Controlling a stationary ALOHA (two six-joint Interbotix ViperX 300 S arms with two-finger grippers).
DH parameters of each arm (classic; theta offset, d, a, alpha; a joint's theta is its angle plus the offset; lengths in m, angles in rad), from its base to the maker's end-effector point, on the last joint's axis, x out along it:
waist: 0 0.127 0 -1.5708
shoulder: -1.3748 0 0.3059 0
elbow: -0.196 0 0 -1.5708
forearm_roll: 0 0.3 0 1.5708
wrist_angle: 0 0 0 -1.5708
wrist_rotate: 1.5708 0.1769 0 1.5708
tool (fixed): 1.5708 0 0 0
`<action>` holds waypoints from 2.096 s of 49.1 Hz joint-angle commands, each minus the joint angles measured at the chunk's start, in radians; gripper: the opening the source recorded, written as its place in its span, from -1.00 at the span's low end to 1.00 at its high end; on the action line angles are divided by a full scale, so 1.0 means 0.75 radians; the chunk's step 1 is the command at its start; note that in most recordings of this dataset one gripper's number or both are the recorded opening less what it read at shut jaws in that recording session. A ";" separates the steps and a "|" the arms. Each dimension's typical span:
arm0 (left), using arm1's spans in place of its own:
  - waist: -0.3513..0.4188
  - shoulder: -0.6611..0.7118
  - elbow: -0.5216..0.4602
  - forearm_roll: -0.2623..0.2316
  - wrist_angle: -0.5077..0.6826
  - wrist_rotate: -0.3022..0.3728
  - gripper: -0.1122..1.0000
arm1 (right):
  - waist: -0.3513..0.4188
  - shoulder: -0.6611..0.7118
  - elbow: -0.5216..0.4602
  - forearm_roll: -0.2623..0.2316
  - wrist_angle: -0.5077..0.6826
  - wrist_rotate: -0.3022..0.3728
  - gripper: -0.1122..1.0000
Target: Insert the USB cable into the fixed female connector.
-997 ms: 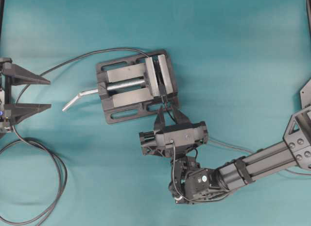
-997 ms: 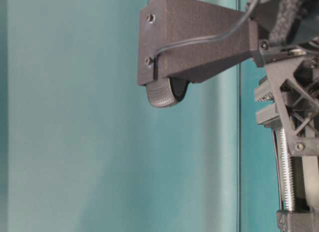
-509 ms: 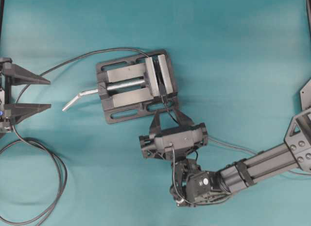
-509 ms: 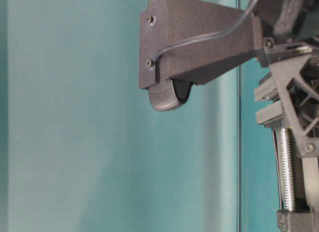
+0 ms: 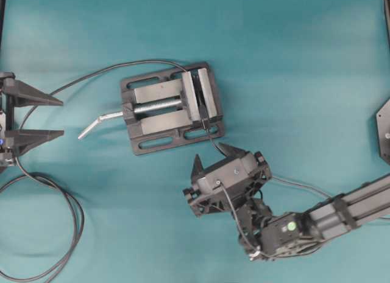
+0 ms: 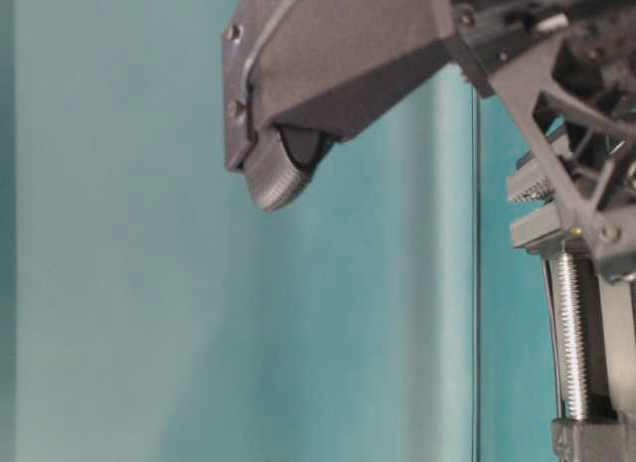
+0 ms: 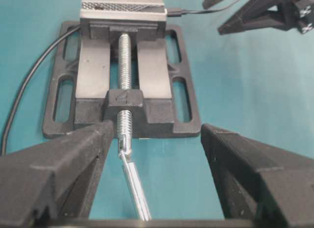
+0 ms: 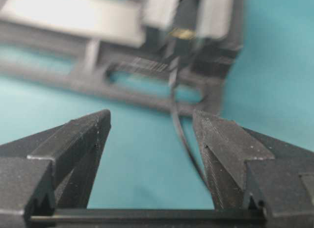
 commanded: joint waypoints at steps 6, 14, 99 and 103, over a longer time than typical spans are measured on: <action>-0.004 0.006 -0.018 0.004 0.002 0.016 0.79 | 0.004 -0.164 0.125 -0.008 0.157 0.000 0.52; -0.002 0.006 -0.012 0.004 0.027 0.008 0.79 | 0.002 -0.247 0.266 -0.037 0.229 0.000 0.53; 0.000 0.006 0.043 0.002 0.014 -0.014 0.79 | -0.209 -1.990 1.636 -0.994 1.100 -0.059 0.52; 0.000 0.006 0.045 0.002 0.014 -0.014 0.79 | -0.209 -1.990 1.640 -0.994 1.113 -0.057 0.52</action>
